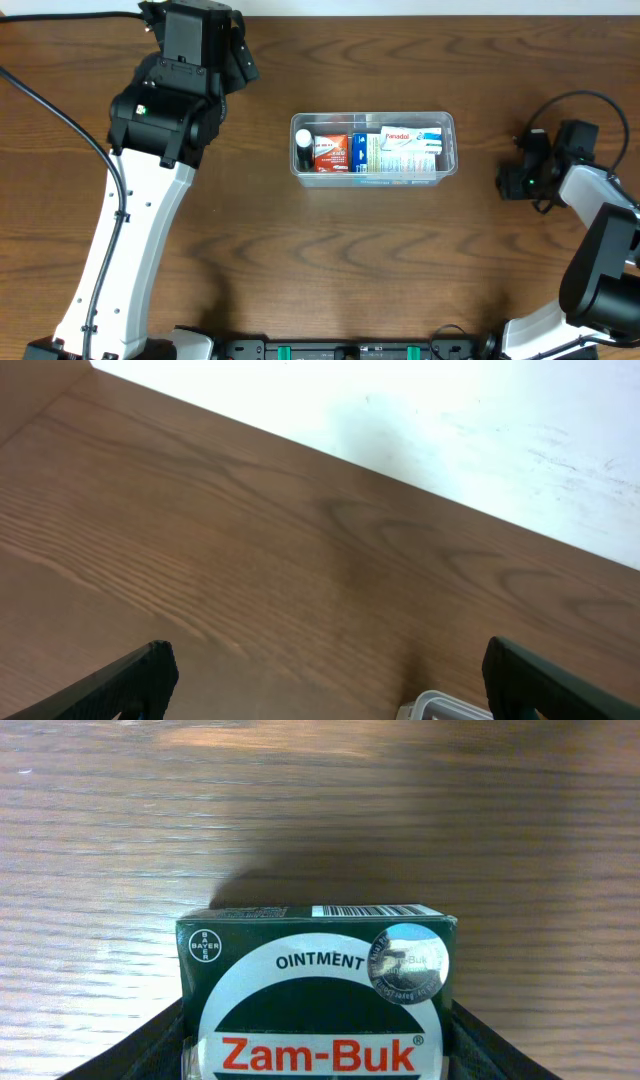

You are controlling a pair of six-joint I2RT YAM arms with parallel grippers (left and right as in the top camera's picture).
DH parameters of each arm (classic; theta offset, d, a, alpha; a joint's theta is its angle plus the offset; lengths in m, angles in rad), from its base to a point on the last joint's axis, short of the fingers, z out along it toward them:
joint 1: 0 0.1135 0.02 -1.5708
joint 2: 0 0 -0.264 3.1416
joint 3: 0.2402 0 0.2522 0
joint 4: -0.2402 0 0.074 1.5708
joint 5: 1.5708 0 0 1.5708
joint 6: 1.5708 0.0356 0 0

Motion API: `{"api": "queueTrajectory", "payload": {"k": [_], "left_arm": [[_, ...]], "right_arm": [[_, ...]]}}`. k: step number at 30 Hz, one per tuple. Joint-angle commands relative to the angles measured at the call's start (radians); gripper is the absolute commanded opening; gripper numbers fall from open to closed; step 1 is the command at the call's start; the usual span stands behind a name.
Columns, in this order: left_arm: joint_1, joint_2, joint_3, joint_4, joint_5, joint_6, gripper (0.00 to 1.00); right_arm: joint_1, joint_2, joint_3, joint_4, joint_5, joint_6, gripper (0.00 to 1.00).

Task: Pack container
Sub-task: 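Lift the Zam-Buk tin and carry it left over the container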

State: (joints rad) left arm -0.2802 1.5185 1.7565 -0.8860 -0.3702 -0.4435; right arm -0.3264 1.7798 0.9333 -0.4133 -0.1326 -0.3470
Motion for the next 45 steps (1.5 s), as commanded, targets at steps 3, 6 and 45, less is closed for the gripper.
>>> {"api": "queueTrajectory", "payload": {"k": [3, 6, 45], "left_arm": [[0.004, -0.003, 0.007, 0.0, -0.016, 0.014, 0.98], [0.004, -0.003, 0.007, 0.0, -0.016, 0.014, 0.98], [0.004, -0.003, 0.007, 0.0, -0.016, 0.013, 0.98]], "right_arm": [[0.067, -0.017, 0.029, -0.09, 0.002, 0.045, 0.63], [0.082, -0.065, 0.083, -0.142, 0.001, 0.077, 0.62], [0.827, -0.098, 0.23, 0.14, 0.198, 0.519, 0.44]]}}
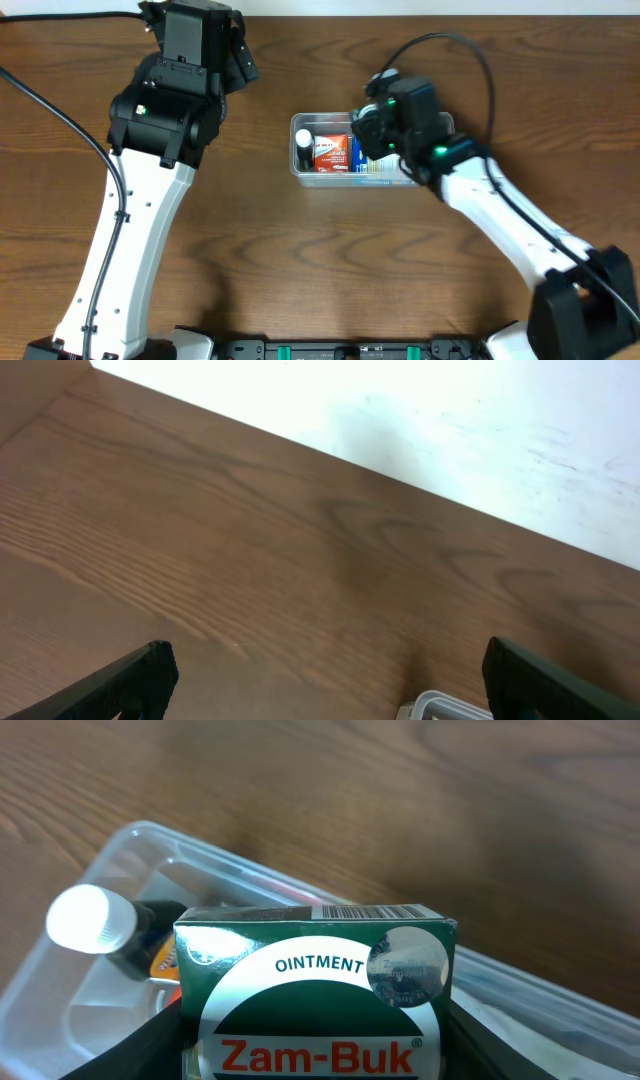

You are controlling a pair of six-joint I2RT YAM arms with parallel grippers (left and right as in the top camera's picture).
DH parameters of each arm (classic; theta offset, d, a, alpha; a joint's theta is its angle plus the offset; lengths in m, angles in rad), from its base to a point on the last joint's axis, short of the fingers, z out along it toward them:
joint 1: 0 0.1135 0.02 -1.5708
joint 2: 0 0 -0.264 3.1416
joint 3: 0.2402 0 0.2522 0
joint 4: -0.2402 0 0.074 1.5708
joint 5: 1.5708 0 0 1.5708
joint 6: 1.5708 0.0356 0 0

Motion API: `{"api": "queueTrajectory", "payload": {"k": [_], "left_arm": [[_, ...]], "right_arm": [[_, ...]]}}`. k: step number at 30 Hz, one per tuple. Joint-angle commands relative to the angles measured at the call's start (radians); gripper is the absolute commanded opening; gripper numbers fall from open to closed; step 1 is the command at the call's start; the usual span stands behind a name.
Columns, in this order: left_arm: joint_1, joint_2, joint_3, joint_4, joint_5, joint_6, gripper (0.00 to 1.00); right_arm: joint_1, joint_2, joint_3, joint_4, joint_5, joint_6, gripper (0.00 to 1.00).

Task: Pack container
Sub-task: 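Lift the Zam-Buk tin and carry it left over the container, then lower the Zam-Buk tin upright into the container between the boxes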

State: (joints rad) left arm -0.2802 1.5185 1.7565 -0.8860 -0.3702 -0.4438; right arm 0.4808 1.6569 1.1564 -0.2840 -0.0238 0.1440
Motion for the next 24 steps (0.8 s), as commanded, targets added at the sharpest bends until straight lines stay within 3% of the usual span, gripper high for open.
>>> {"api": "queueTrajectory", "payload": {"k": [1, 24], "left_arm": [[0.004, -0.003, 0.007, 0.0, -0.016, 0.014, 0.98], [0.004, -0.003, 0.007, 0.0, -0.016, 0.014, 0.98]], "right_arm": [[0.023, 0.032, 0.007, 0.01, 0.096, 0.029, 0.44], [0.04, 0.113, 0.007, 0.024, 0.096, 0.243, 0.45]]}}
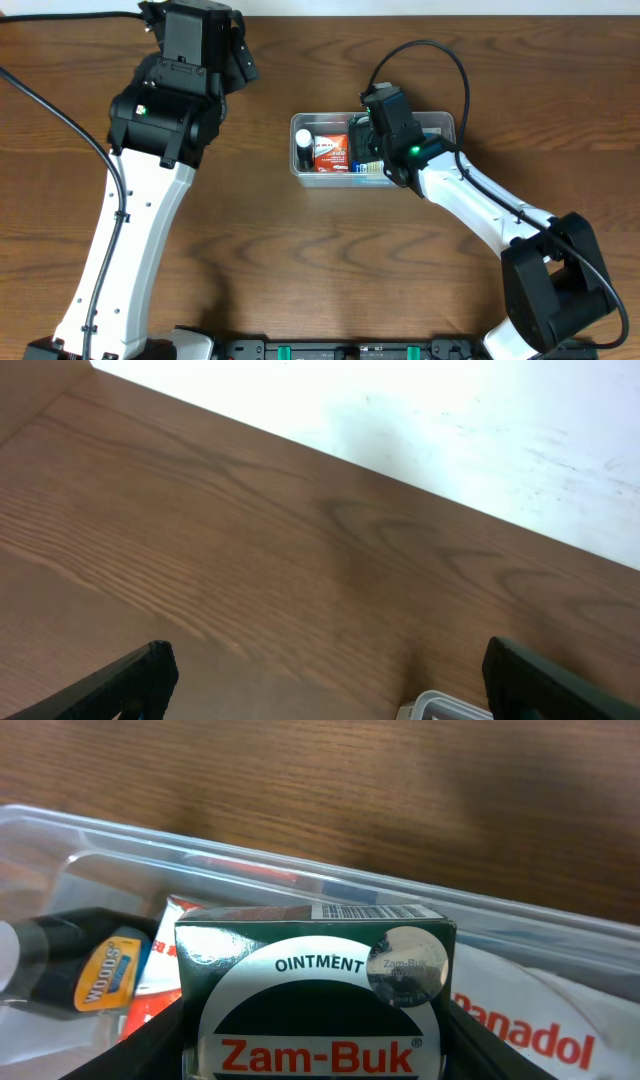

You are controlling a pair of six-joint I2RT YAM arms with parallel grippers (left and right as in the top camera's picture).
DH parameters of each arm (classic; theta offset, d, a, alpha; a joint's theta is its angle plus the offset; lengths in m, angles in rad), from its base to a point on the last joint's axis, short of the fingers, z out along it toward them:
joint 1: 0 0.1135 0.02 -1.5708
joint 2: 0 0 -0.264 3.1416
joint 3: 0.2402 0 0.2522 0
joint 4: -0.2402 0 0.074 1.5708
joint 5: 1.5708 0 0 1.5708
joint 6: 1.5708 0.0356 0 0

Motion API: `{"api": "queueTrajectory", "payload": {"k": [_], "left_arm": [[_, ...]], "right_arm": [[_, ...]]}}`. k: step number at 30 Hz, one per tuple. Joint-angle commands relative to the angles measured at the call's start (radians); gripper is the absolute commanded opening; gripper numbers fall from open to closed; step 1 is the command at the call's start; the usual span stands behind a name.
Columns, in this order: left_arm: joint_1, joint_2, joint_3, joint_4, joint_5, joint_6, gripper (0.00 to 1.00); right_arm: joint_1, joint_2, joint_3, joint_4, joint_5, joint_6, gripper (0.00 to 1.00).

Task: Pack container
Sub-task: 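Lower the Zam-Buk tin upright into the container between the boxes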

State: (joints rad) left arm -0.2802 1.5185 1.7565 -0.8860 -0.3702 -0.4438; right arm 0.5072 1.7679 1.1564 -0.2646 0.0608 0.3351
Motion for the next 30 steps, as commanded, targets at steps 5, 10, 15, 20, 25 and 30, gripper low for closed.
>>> {"api": "queueTrajectory", "payload": {"k": [5, 10, 15, 20, 25, 30], "left_arm": [[0.004, -0.003, 0.007, 0.0, -0.016, 0.014, 0.98], [0.004, -0.003, 0.007, 0.0, -0.016, 0.014, 0.98], [0.004, -0.003, 0.007, 0.0, -0.016, 0.014, 0.98], [0.004, -0.003, 0.007, 0.0, -0.016, 0.014, 0.98], [0.004, -0.003, 0.007, 0.0, -0.016, 0.014, 0.98], [0.004, -0.003, 0.007, 0.0, -0.016, 0.014, 0.98]], "right_arm": [[0.023, 0.002, 0.007, 0.017, 0.018, 0.054, 0.44], [0.024, 0.002, 0.006, 0.005, 0.018, 0.053, 0.44], [0.027, 0.03, 0.006, 0.013, 0.018, 0.054, 0.44], [0.03, 0.07, 0.006, 0.031, 0.019, 0.053, 0.45], [0.03, 0.078, 0.006, 0.053, 0.024, 0.053, 0.45], [0.03, 0.083, 0.006, 0.033, 0.069, 0.049, 0.45]]}}
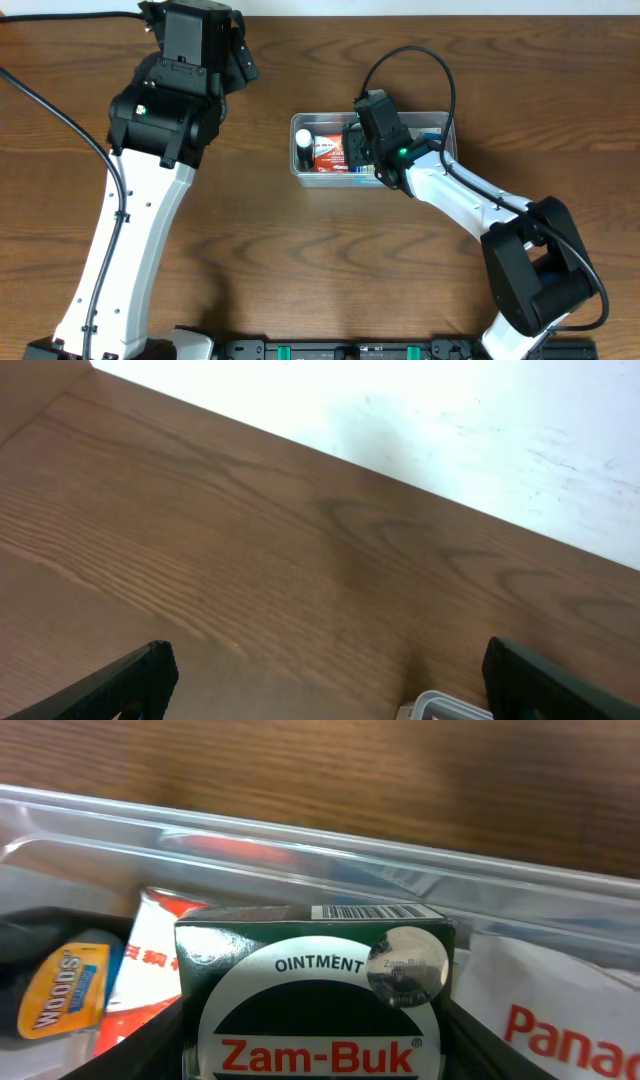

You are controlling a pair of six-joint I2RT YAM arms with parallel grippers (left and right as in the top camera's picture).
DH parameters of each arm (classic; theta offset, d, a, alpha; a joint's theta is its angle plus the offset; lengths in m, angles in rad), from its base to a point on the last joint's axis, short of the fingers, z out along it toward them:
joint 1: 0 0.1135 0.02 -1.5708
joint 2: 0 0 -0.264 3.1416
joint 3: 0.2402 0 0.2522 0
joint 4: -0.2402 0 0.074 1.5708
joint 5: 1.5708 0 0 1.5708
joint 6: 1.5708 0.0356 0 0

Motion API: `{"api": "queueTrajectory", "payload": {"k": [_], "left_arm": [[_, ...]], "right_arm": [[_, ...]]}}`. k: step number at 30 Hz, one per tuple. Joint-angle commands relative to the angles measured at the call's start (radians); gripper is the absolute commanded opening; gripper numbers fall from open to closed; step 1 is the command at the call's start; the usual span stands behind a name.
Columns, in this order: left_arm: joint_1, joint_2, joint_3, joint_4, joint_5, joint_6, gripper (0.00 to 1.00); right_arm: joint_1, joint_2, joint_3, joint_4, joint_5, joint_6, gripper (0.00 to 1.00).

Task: Pack container
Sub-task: 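Lower the Zam-Buk tin upright into the container between the boxes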

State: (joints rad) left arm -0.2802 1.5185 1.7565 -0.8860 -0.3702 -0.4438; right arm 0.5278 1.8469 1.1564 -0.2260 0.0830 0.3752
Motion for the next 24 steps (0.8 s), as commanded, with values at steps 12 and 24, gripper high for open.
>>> {"api": "queueTrajectory", "payload": {"k": [12, 24], "left_arm": [[0.004, -0.003, 0.007, 0.0, -0.016, 0.014, 0.98], [0.004, -0.003, 0.007, 0.0, -0.016, 0.014, 0.98]], "right_arm": [[0.008, 0.022, 0.006, -0.005, 0.074, 0.002, 0.54], [0.008, 0.022, 0.006, -0.01, 0.074, 0.002, 0.75]]}}
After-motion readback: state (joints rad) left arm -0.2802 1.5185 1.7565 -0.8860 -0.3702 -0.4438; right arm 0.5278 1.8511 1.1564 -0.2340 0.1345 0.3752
